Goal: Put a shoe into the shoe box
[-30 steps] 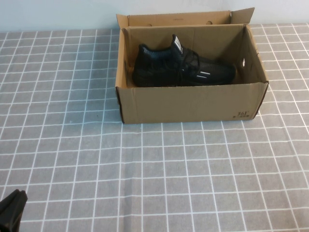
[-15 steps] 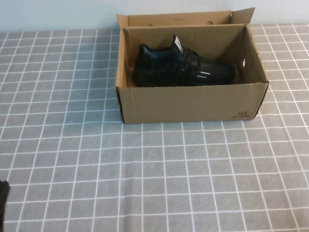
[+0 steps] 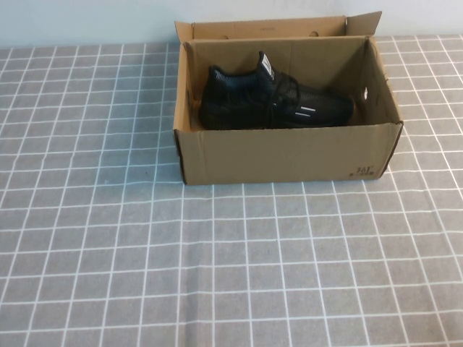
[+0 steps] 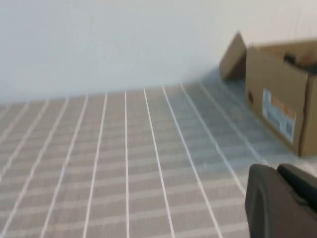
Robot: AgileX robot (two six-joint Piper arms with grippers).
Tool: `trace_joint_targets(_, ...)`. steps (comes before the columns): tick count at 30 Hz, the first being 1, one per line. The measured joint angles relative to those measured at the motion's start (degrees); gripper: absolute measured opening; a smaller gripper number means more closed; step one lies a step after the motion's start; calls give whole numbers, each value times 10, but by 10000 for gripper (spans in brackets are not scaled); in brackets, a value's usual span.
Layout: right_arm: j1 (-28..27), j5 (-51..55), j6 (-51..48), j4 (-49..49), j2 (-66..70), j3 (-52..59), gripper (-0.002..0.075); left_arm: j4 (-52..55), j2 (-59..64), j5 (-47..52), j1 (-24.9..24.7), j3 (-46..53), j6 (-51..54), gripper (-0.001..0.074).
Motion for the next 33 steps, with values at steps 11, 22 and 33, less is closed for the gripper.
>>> trace_joint_targets(11,0,1,0,0,0,0,-16,32,-1,165,0,0,-33,-1)
trace_joint_targets(22,0,1,0,0,0,0,-16,33,-1,167,0,0,-35,-1)
trace_joint_targets(33,0,1,0,0,0,0,-16,33,-1,167,0,0,-37,-1)
